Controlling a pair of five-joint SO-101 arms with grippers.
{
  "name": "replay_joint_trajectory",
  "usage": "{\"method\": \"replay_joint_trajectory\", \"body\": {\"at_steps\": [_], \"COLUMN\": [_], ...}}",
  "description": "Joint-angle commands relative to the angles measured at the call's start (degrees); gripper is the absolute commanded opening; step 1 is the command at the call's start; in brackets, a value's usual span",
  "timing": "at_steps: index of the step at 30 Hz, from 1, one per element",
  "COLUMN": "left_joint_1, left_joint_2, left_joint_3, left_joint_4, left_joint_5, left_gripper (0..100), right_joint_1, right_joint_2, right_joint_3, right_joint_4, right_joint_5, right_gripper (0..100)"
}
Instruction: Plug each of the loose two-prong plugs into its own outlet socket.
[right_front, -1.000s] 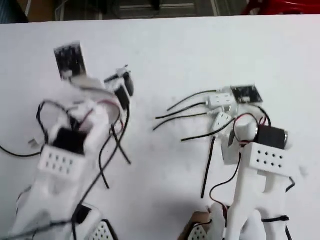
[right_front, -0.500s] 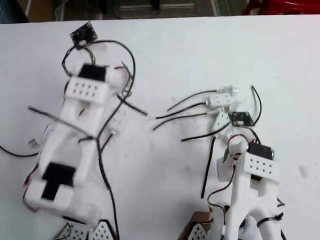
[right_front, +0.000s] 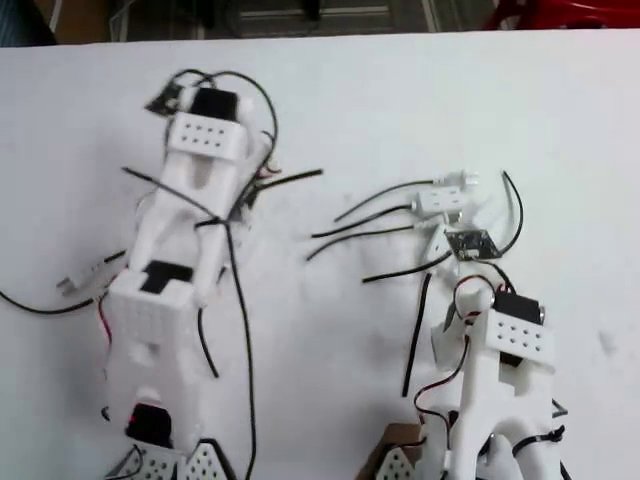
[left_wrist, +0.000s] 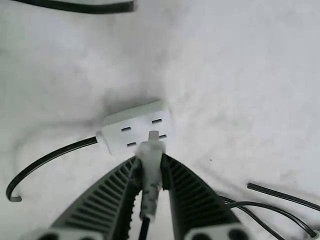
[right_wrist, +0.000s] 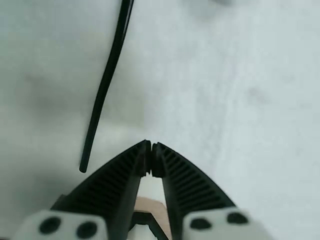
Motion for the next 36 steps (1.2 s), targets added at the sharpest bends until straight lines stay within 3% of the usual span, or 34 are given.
{"method": "replay_joint_trajectory", "body": {"at_steps": [1,17,36], "left_joint_1": [2.8,-1.3,-1.3], "left_joint_2": [2.6,3.3,5.6], "left_joint_3": [-4.0,-3.9,-3.9], "left_joint_4": [0.7,0.8,-2.5], "left_joint_5": [0.9,10.0,10.2], "left_gripper": [2,2,2], "right_joint_1": [0.4,0.4,0.4], "right_joint_2": [-0.8,-0.8,-0.8], "right_joint_3": [-0.2,-0.2,-0.2], "right_joint_4": [-0.3,-0.3,-0.3], "right_joint_5": [0.4,0.6,0.6], "right_gripper": [1.9,1.9,1.9]}}
